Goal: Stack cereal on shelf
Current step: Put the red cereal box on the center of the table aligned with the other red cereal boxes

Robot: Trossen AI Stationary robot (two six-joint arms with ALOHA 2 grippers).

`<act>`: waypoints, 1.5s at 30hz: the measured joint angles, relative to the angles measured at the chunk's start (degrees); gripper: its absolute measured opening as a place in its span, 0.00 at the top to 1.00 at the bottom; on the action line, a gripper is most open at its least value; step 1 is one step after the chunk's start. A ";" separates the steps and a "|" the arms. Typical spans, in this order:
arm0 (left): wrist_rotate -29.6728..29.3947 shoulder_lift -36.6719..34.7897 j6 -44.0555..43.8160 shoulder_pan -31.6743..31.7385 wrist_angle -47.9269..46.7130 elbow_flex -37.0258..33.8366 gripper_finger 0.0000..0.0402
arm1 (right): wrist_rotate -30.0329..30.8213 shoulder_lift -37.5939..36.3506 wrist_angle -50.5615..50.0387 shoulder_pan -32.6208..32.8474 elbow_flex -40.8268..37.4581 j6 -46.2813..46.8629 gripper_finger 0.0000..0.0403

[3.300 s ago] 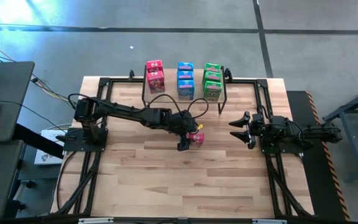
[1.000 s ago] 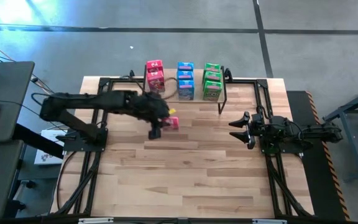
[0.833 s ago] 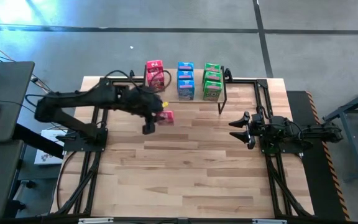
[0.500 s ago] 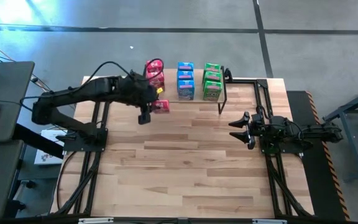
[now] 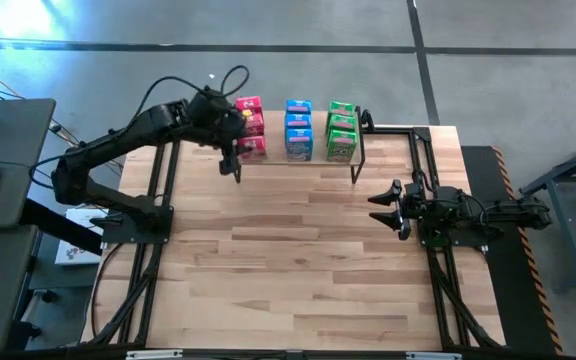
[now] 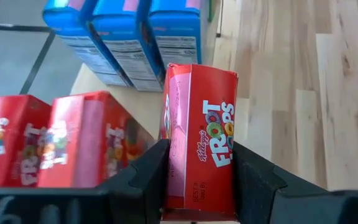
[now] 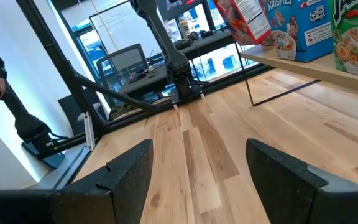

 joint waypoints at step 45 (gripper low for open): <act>4.64 3.24 4.96 5.63 -1.70 0.04 0.65 | 0.02 0.00 0.00 -0.01 0.00 -0.01 0.38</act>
